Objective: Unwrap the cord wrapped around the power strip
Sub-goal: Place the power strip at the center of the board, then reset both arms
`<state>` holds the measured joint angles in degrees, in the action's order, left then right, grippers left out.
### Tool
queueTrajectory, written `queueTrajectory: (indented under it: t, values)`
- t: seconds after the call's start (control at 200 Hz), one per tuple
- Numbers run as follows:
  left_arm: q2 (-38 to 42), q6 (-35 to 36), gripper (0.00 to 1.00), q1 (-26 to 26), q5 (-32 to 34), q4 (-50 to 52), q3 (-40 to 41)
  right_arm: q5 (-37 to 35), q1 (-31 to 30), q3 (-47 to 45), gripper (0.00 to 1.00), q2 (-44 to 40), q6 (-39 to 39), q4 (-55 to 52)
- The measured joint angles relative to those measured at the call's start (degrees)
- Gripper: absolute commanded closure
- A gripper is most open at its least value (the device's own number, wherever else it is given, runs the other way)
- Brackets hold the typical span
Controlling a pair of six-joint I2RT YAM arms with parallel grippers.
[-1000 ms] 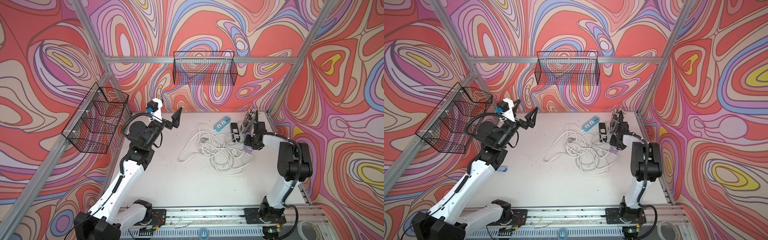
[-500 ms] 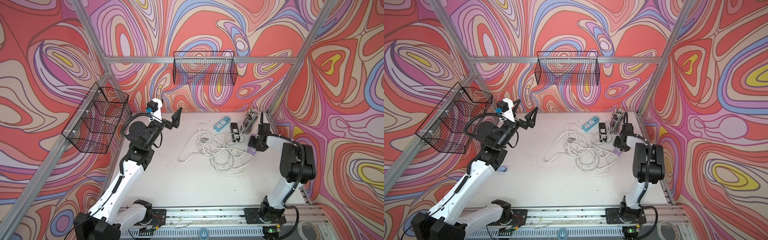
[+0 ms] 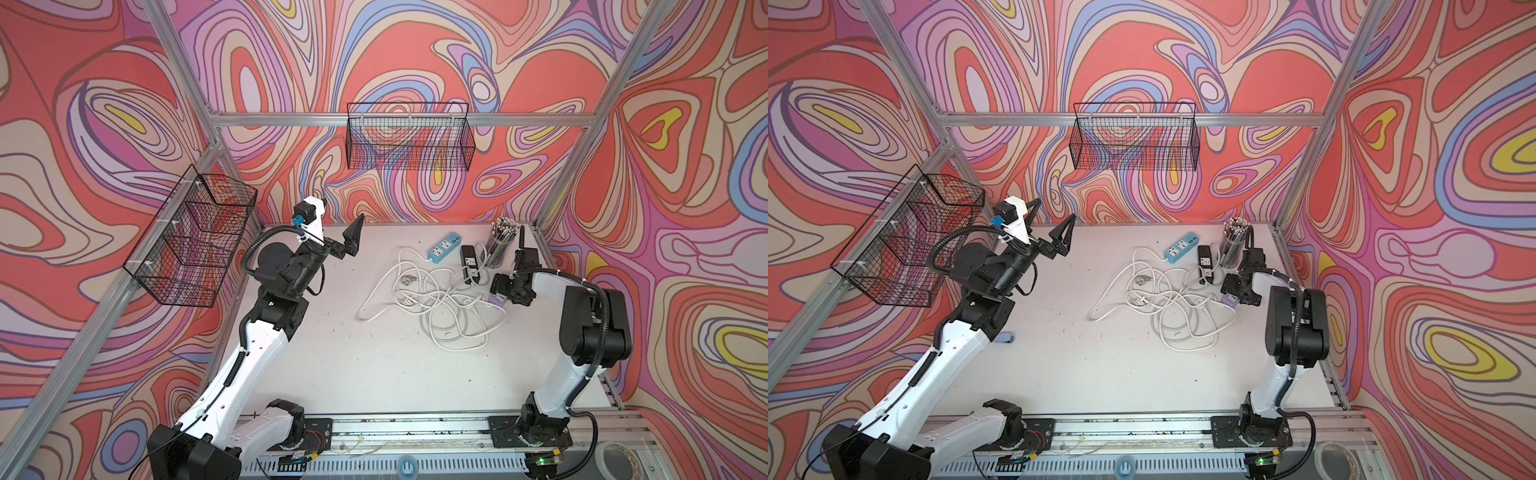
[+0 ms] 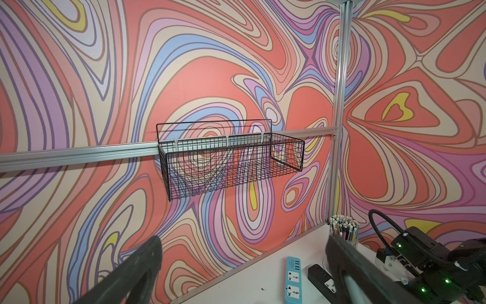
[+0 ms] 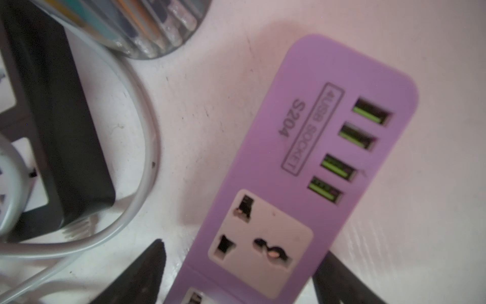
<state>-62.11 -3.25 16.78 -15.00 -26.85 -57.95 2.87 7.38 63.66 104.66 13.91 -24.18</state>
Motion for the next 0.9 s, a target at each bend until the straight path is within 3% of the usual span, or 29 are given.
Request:
queueTrajectory:
  t: [0.561,0.896]
  values:
    - [0.0,0.0,0.00,0.0,0.0,0.0,0.0,-0.1,-0.8,5.1,0.02,-9.4,-1.2,-4.1]
    - [-0.3,0.7,0.00,0.0,1.0,0.1,0.0,1.3,-6.1,8.1,0.02,-18.0,-3.5,-5.7]
